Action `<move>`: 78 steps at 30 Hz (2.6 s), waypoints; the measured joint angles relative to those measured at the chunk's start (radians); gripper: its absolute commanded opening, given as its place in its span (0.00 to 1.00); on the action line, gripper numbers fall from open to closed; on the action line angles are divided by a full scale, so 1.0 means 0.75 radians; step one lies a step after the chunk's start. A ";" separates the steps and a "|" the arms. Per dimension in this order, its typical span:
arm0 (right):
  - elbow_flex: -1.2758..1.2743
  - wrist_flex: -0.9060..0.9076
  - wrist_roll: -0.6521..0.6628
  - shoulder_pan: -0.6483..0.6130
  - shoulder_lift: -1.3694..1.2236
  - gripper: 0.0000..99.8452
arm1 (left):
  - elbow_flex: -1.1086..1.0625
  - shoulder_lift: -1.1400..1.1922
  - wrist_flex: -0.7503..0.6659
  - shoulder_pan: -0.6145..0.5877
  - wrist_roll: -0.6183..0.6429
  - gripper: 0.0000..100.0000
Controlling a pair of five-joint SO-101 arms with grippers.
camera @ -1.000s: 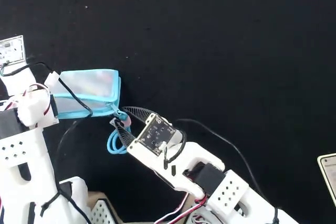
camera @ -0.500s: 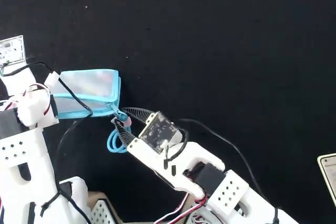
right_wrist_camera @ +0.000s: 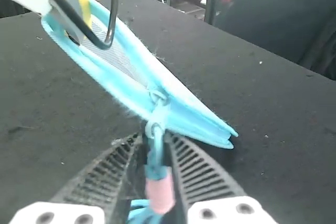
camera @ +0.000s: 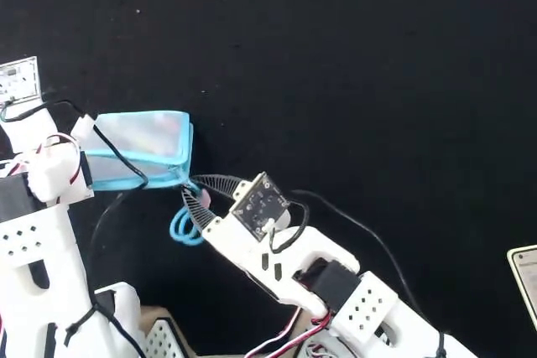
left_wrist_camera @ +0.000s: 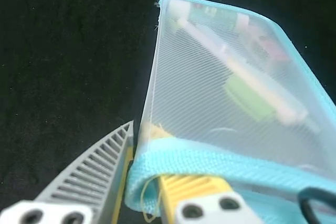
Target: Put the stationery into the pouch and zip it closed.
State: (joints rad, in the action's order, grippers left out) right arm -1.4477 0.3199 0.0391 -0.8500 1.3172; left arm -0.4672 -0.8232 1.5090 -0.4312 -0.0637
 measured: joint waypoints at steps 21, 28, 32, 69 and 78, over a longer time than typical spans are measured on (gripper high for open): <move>0.000 0.000 0.078 0.000 0.000 0.09 | 0.000 0.000 0.000 0.000 0.000 0.03; 0.000 0.023 0.078 0.027 0.000 0.09 | 0.000 0.000 0.000 -0.002 0.000 0.03; 0.000 0.023 0.078 0.023 0.000 0.09 | 0.000 0.000 0.000 -0.002 0.000 0.03; 0.544 0.270 0.444 0.164 -0.307 0.01 | 0.356 0.020 0.129 0.127 0.000 0.03; 0.790 0.338 0.450 0.172 -0.434 0.01 | 0.434 0.020 0.268 0.178 -0.139 0.03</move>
State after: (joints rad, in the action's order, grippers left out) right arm -0.8554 0.5731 0.3767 -0.7211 0.9920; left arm -0.1419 -0.8078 1.7100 -0.2977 -0.1680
